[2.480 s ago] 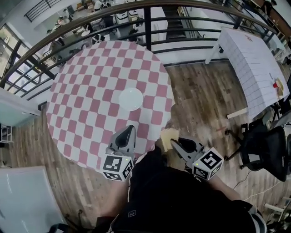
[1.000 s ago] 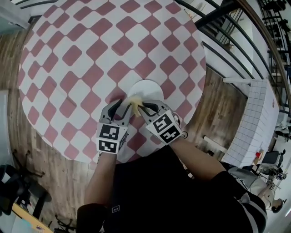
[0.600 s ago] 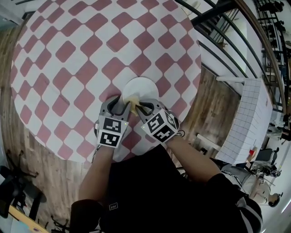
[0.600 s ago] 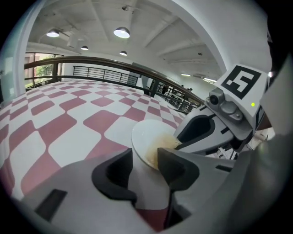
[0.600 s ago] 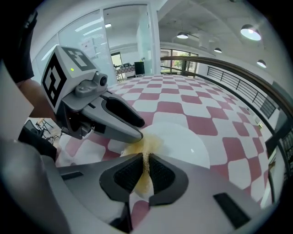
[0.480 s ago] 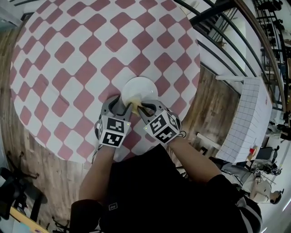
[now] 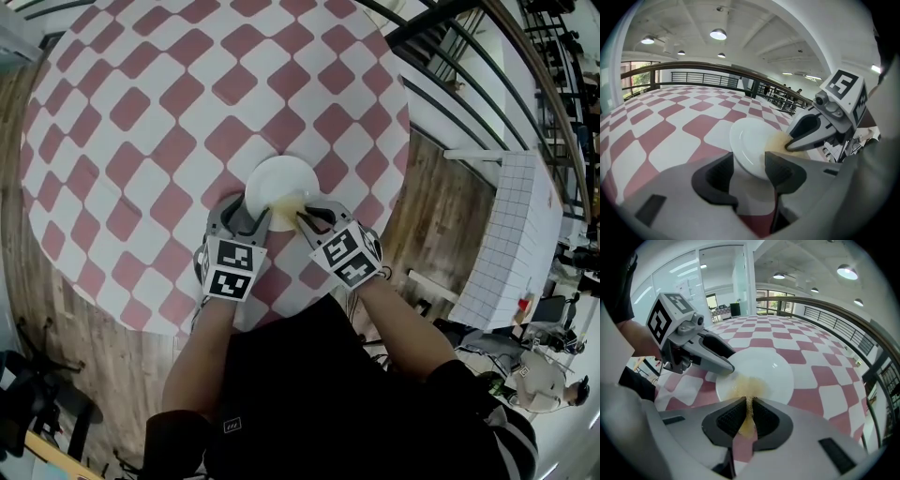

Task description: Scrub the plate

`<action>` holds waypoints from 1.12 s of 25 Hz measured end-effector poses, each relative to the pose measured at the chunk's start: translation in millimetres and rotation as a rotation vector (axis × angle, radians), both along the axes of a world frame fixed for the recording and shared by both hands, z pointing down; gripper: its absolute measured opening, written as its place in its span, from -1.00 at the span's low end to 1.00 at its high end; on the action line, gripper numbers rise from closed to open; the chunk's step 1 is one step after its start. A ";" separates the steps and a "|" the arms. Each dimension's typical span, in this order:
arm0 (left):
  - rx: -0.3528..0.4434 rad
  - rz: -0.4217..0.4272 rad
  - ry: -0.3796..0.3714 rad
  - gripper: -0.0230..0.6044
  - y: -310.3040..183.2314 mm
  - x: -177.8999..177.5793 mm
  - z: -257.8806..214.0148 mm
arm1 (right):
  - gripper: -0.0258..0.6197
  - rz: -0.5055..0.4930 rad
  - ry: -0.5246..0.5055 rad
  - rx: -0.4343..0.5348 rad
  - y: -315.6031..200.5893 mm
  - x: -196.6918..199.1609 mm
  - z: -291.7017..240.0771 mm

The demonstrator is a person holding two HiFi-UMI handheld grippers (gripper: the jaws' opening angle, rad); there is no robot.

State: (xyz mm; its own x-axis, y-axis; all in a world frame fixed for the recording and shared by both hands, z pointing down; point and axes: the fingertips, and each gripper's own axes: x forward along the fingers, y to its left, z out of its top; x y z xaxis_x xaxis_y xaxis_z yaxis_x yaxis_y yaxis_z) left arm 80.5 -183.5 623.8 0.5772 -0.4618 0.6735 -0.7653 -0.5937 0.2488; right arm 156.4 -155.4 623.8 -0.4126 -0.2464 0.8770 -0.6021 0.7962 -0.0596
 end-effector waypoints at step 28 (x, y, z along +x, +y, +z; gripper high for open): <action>0.046 -0.070 -0.098 -0.31 -5.0 -3.5 5.0 | -0.77 -0.213 0.107 0.162 -87.5 -22.9 1.7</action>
